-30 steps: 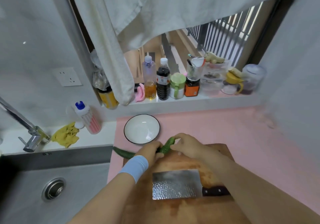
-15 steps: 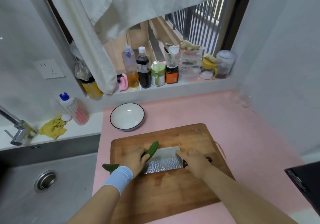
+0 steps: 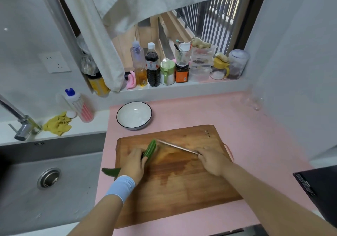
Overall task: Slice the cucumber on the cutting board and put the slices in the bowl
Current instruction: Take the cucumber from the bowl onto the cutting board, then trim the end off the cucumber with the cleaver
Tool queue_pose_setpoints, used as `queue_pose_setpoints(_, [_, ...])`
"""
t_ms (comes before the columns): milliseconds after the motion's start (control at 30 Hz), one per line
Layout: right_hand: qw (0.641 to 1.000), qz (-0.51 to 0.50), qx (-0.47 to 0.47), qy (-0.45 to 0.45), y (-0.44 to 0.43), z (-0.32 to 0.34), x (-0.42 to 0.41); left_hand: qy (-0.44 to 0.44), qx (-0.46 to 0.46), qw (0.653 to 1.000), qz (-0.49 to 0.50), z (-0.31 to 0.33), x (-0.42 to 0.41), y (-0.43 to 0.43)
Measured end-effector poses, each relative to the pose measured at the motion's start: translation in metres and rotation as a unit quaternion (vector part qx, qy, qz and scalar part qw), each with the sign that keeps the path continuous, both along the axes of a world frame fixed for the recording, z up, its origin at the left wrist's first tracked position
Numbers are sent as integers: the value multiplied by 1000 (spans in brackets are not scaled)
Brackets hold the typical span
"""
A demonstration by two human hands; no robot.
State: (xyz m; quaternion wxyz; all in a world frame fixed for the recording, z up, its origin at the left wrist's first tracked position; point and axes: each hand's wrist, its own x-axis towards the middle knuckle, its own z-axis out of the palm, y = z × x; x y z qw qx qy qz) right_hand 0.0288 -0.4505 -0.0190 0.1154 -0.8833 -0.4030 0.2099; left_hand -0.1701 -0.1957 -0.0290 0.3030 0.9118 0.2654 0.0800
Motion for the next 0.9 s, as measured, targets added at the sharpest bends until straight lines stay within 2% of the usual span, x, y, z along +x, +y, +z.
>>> queue_pose_setpoints(200, [990,-116,82,11,4,8,-12,49,10,997,-51,-13,5,-15])
queue_pose_setpoints(433, [989,-110,93,-9,14,6,-36,73,64,986,-137,-37,26,-55])
queue_pose_setpoints(667, [991,-58,88,-78,13,-7,-45,-10,85,982,-169,-46,44,-67])
queue_pose_setpoints(900, [994,-60,87,-19,18,-3,-50,-56,58,986,-148,-61,55,-74])
